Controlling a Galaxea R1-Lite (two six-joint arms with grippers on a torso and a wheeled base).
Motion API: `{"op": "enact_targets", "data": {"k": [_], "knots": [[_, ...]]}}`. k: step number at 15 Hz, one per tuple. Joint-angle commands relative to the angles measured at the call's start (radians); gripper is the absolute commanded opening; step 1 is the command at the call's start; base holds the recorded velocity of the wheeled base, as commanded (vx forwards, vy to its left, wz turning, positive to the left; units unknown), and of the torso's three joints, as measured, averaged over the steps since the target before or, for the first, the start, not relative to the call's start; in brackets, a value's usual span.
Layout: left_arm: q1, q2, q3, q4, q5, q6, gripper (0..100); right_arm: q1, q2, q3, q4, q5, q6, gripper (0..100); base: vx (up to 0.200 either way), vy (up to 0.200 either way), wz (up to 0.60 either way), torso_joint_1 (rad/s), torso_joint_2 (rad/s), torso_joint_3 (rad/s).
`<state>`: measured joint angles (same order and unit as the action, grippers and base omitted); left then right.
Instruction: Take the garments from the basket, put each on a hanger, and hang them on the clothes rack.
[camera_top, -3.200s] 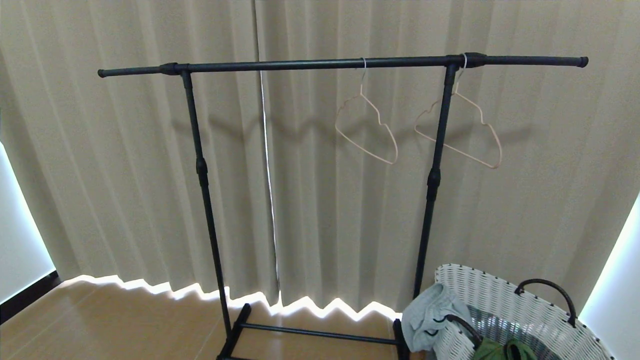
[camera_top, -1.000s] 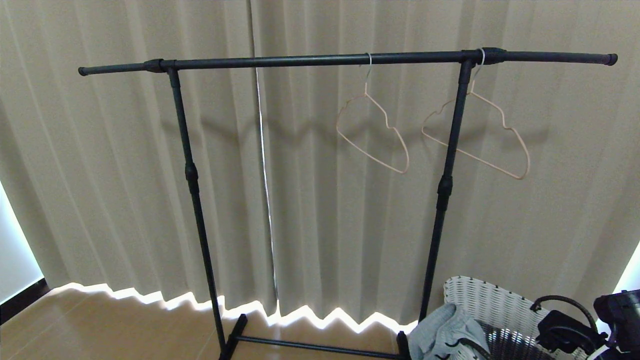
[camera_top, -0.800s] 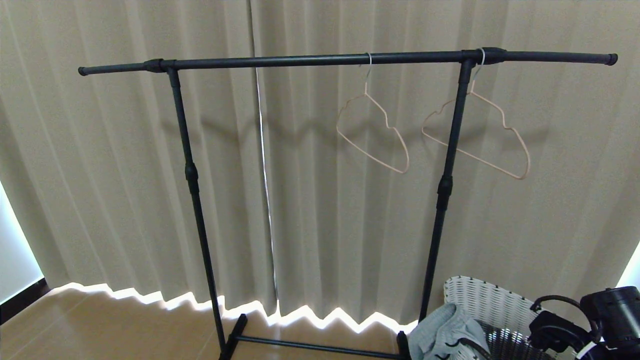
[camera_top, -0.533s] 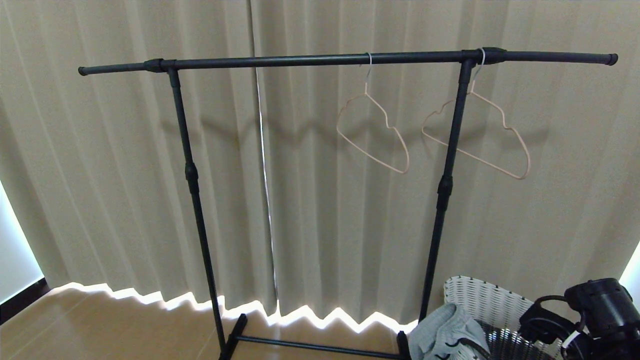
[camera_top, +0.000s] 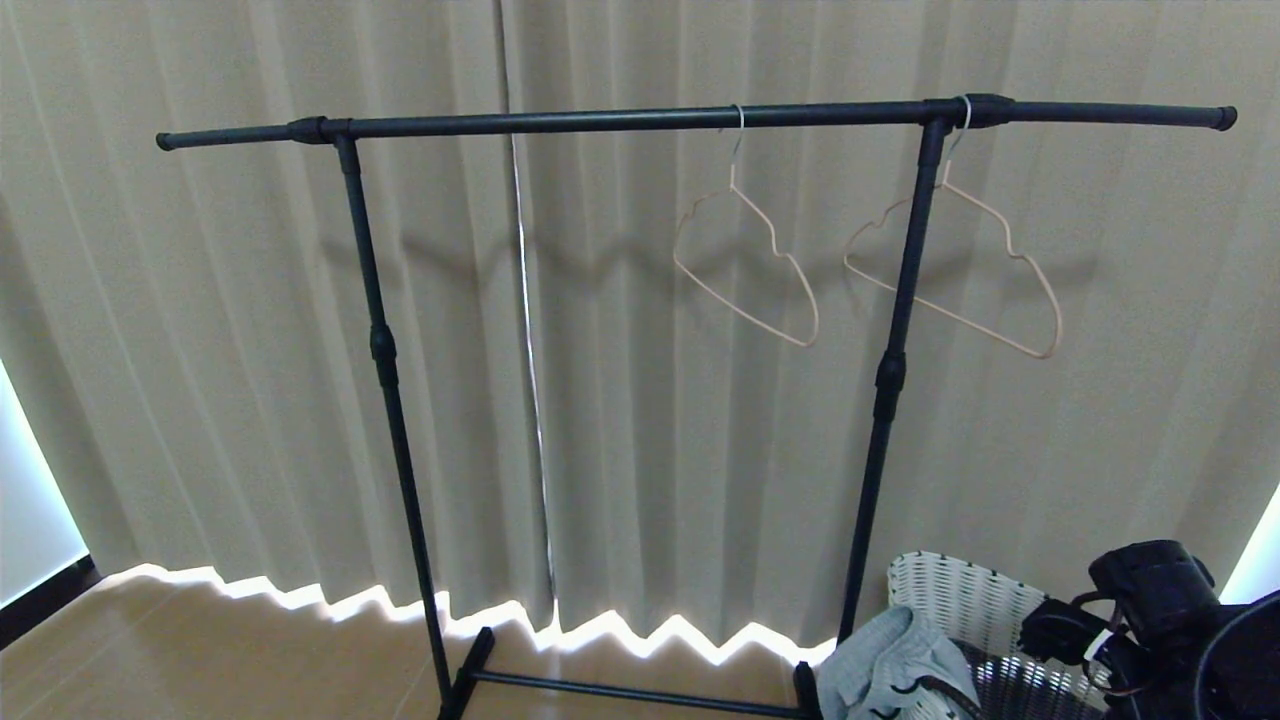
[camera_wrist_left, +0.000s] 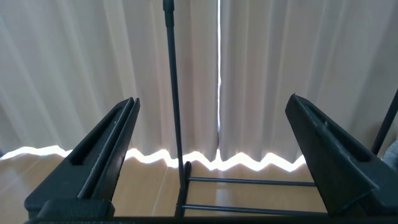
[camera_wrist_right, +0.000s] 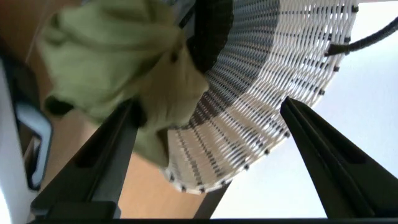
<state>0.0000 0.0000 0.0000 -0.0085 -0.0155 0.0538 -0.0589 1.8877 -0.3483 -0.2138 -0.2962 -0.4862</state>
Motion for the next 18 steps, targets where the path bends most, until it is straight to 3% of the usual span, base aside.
{"op": "enact_targets", "data": {"k": [1, 12, 13, 18], "knots": [[0.000, 0.000, 0.000, -0.001, -0.001, 0.000, 100, -0.015, 0.099, -0.003, -0.048, -0.004, 0.000, 100, 0.000, 0.000, 0.00, 0.000, 0.00, 0.000], [0.000, 0.000, 0.000, -0.001, 0.000, 0.000, 100, -0.016, 0.172, -0.012, -0.144, 0.022, 0.001, 100, 0.000, 0.000, 0.00, 0.000, 0.00, 0.000], [0.000, 0.000, 0.000, -0.001, -0.001, 0.000, 100, -0.018, 0.172, -0.012, -0.144, 0.031, 0.001, 0, 0.000, 0.000, 0.00, 0.000, 0.00, 0.000], [0.000, 0.000, 0.000, -0.001, -0.001, -0.002, 100, -0.016, 0.159, -0.006, -0.144, 0.120, 0.001, 0, 0.000, 0.000, 0.00, 0.000, 0.00, 0.000]]}}
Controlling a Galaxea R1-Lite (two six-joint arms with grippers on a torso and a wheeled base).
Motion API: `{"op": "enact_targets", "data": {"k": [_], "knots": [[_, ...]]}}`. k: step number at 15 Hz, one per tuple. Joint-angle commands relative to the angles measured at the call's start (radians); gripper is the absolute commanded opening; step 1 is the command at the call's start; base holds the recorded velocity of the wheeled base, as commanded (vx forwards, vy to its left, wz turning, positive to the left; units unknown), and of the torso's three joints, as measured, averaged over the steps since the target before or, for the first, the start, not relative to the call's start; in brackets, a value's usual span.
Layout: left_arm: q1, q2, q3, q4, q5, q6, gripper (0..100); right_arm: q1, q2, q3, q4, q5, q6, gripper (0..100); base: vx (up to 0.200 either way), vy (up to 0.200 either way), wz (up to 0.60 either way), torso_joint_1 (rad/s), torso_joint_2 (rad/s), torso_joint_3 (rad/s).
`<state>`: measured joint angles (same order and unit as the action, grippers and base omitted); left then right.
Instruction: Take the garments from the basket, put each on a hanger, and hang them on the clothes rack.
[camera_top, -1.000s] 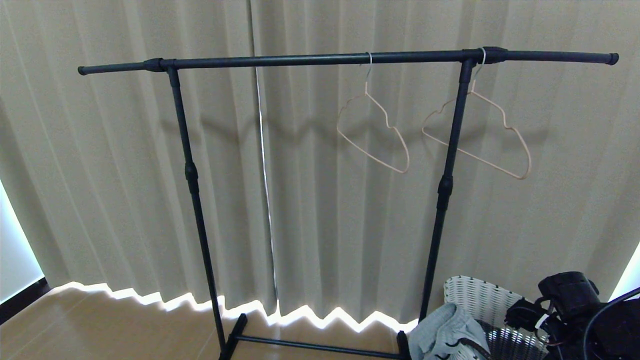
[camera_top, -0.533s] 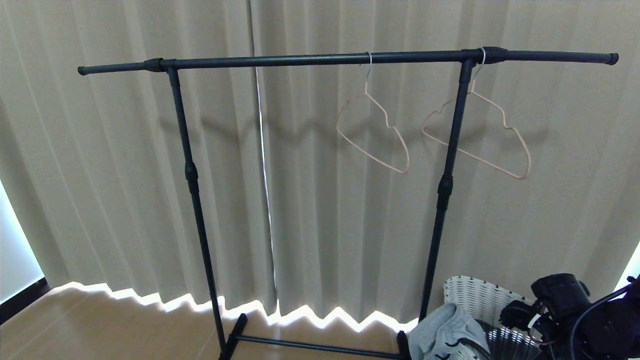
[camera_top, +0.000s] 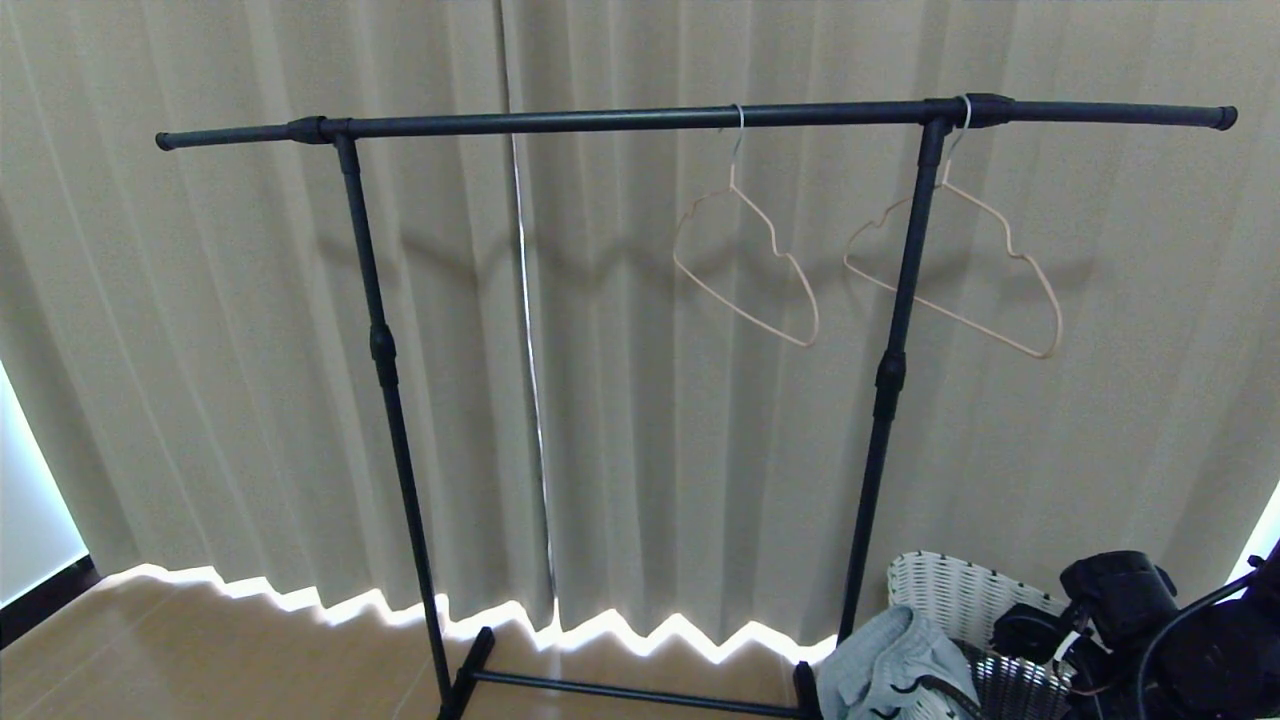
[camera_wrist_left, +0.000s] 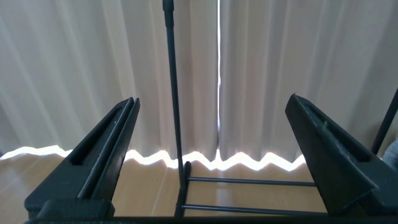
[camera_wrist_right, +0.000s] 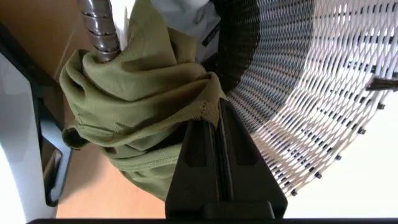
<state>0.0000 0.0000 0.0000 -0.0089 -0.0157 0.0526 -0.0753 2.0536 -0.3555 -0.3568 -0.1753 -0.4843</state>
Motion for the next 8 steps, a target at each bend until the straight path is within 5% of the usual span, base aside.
{"op": "enact_targets", "data": {"k": [1, 8], "knots": [[0.000, 0.000, 0.000, 0.000, 0.000, 0.000, 100, 0.000, -0.046, 0.017, -0.005, 0.016, 0.000, 0, 0.000, 0.000, 0.00, 0.000, 0.00, 0.000], [0.000, 0.000, 0.000, 0.000, 0.000, -0.011, 100, -0.027, -0.753, 0.147, -0.002, 0.096, 0.026, 0, 0.000, 0.000, 0.00, 0.000, 0.00, 0.000]]}}
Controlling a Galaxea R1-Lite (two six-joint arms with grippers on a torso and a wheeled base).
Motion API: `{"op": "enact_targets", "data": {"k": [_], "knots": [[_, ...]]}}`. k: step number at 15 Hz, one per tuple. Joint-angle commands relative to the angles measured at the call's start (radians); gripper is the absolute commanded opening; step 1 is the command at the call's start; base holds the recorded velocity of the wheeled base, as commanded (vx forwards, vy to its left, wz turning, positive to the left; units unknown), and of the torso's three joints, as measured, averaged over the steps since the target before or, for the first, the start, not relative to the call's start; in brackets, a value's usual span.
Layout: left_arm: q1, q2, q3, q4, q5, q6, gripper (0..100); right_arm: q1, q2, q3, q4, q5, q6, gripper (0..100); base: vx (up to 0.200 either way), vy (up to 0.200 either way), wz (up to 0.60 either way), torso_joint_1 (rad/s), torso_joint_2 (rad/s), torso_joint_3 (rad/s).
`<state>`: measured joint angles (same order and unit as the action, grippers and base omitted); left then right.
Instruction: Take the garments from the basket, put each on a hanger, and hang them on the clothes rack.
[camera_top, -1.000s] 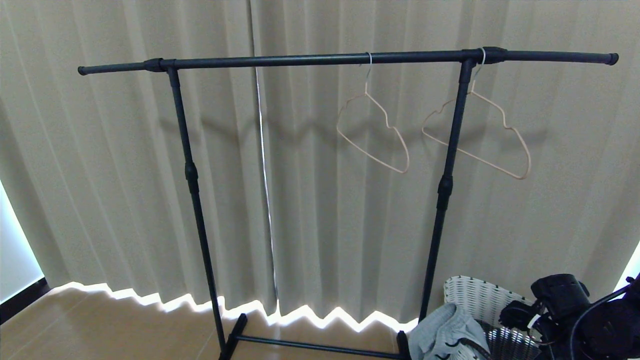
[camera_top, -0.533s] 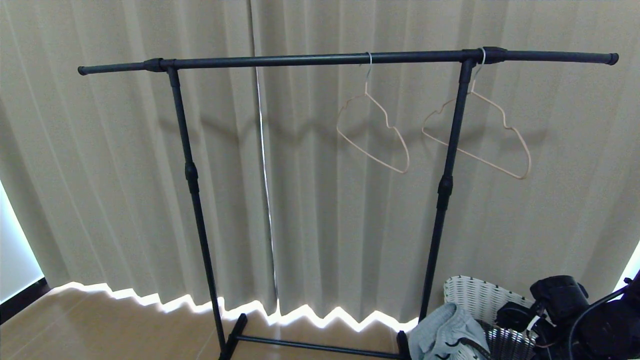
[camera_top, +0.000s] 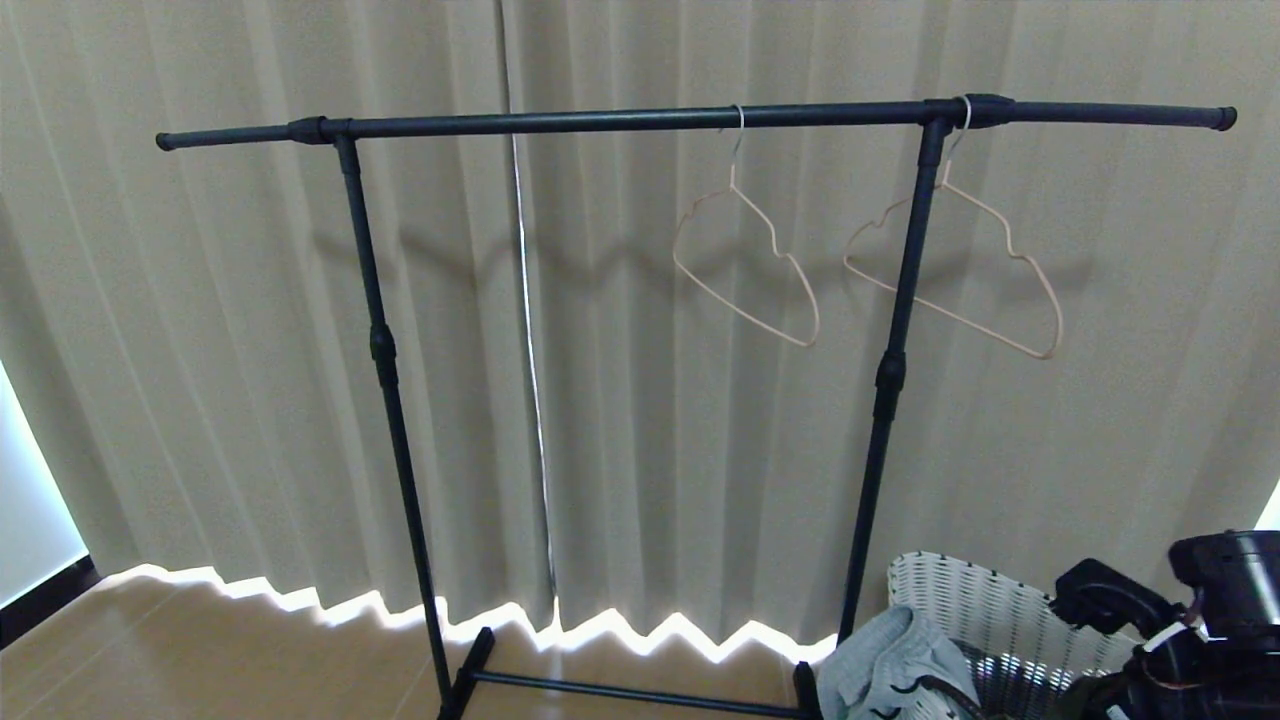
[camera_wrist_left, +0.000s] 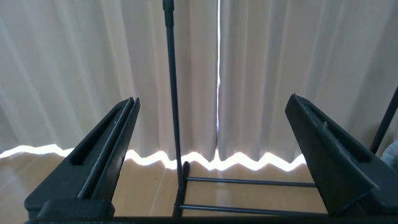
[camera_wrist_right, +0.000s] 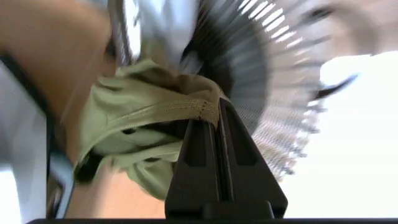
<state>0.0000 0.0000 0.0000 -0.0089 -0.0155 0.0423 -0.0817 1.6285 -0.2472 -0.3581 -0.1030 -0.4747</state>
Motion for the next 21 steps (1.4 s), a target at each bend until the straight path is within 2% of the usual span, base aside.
{"op": "enact_targets", "data": {"k": [1, 6, 18, 21], "knots": [[0.000, 0.000, 0.000, 0.000, -0.001, 0.001, 100, -0.021, -0.380, 0.034, -0.005, 0.023, 0.030, 0, 0.000, 0.000, 0.00, 0.000, 0.00, 0.000], [0.000, 0.000, 0.000, 0.000, -0.001, 0.010, 100, -0.021, -0.558, -0.032, -0.028, 0.017, 0.174, 0, 0.000, 0.000, 0.00, 0.000, 0.00, 0.000], [0.000, 0.000, 0.000, 0.000, 0.002, -0.004, 100, -0.021, -0.573, -0.055, -0.016, 0.014, 0.169, 0, -0.200, 0.000, 0.00, 0.002, 0.00, 0.002], [0.000, 0.000, 0.000, 0.000, 0.000, 0.001, 100, -0.021, -0.556, -0.060, -0.019, 0.017, 0.169, 0, 0.000, 0.000, 0.00, 0.000, 0.00, 0.000]]}}
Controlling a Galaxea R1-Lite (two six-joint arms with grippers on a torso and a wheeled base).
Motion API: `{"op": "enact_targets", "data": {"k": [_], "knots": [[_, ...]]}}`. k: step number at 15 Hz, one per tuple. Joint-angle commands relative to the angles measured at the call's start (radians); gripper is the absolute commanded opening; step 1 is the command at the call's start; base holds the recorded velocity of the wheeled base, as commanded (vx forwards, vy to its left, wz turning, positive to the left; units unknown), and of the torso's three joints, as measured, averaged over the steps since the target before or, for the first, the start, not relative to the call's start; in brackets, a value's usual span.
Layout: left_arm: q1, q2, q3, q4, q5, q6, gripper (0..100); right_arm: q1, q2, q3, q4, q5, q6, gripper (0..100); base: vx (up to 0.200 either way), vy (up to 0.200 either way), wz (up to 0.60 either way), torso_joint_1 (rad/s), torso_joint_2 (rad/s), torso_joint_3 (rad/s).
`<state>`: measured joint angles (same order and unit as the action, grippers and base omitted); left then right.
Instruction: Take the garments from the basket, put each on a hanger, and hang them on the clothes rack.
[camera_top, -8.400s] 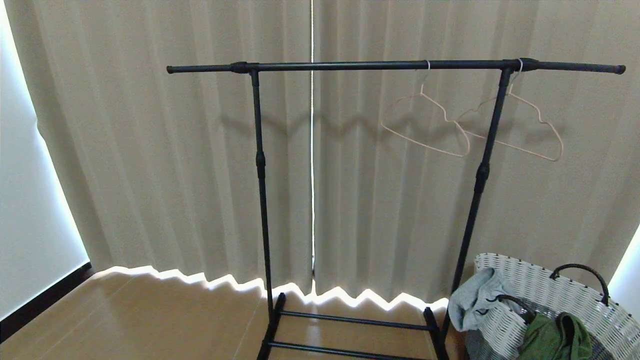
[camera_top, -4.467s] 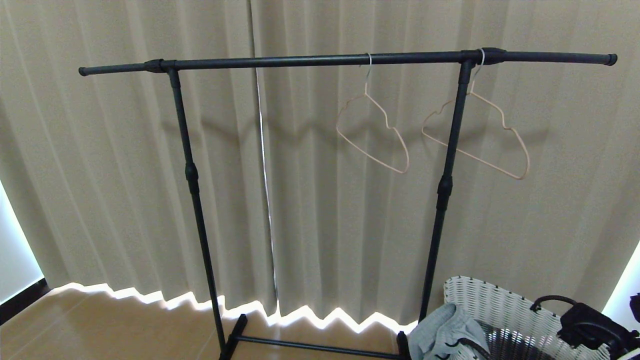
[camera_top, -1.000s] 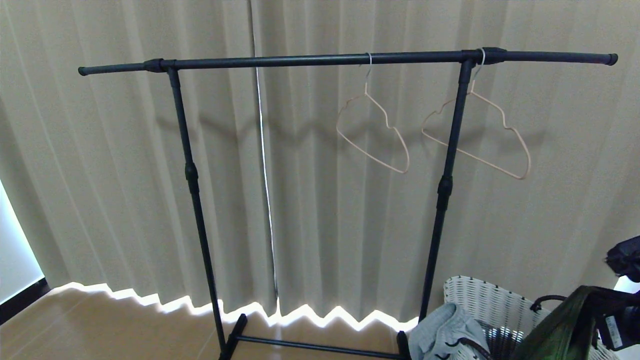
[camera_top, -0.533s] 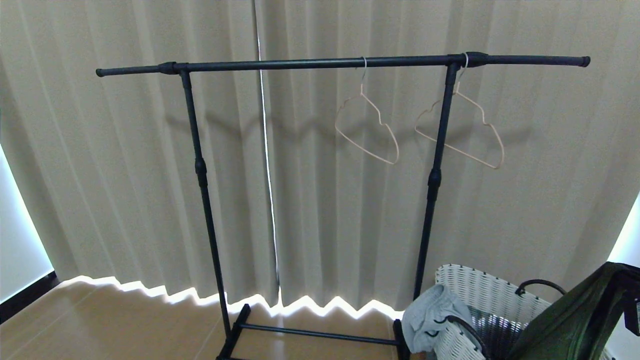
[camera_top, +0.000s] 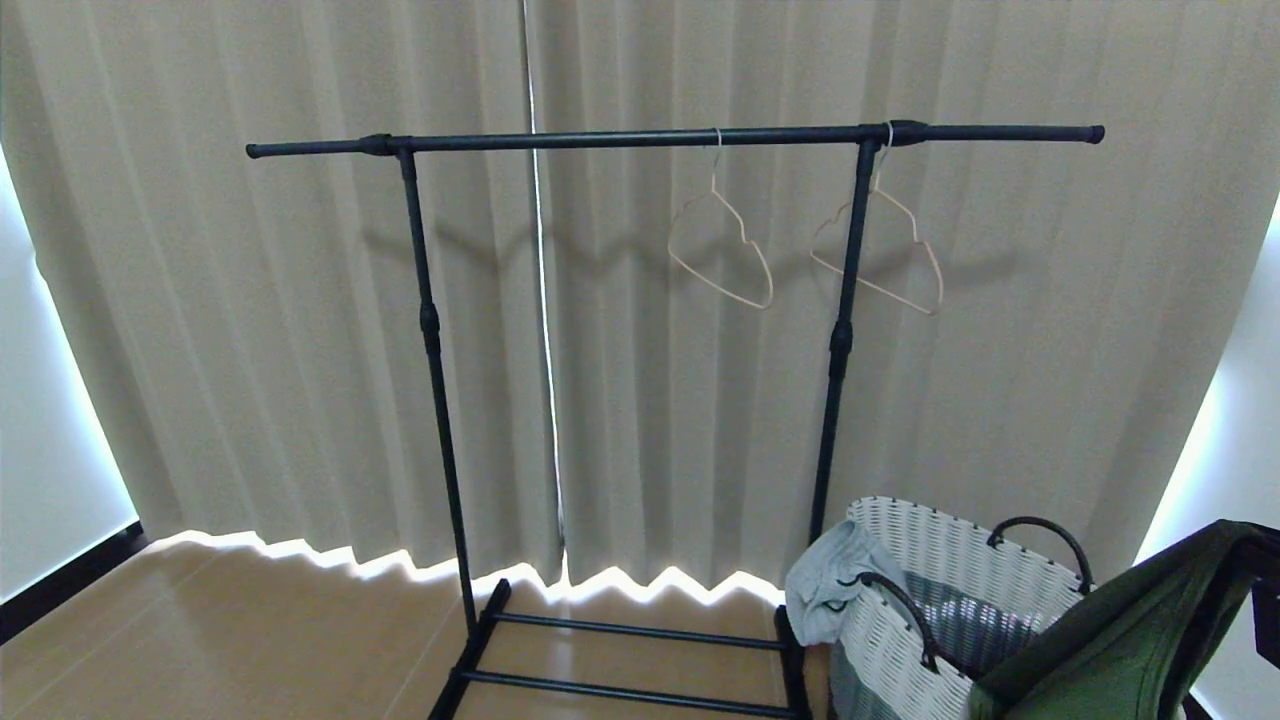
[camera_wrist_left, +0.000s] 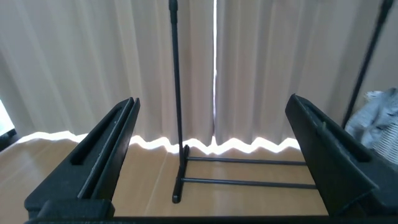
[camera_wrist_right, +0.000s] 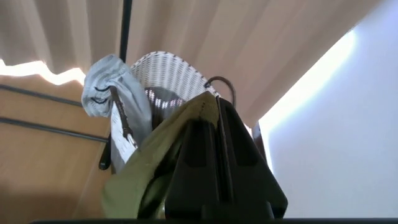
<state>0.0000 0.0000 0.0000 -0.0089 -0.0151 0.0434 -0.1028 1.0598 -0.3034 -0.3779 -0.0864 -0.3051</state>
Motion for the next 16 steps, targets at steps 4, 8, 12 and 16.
{"op": "enact_targets", "data": {"k": [4, 8, 12, 16], "knots": [[0.000, 0.000, 0.000, 0.000, 0.000, 0.010, 100, 0.043, 0.065, -0.039, -0.007, 0.022, -0.002, 0, 0.000, 0.000, 0.00, 0.000, 0.00, 0.000], [0.000, 0.000, -0.005, -0.148, -0.121, 0.004, 100, 0.107, 0.051, -0.105, -0.010, 0.120, 0.000, 0, 0.000, 0.000, 0.00, 0.000, 0.00, 0.000], [0.000, 0.087, -0.202, -0.167, -0.393, 0.032, 100, 0.233, 0.094, -0.230, -0.010, 0.198, 0.027, 0, 0.000, 0.000, 0.00, 0.000, 0.00, 0.000], [-0.006, 0.546, -0.460, -0.181, -0.526, 0.027, 100, 0.408, 0.187, -0.387, -0.018, 0.204, 0.138, 0, 0.000, 0.000, 0.00, 0.000, 0.00, 0.000]]}}
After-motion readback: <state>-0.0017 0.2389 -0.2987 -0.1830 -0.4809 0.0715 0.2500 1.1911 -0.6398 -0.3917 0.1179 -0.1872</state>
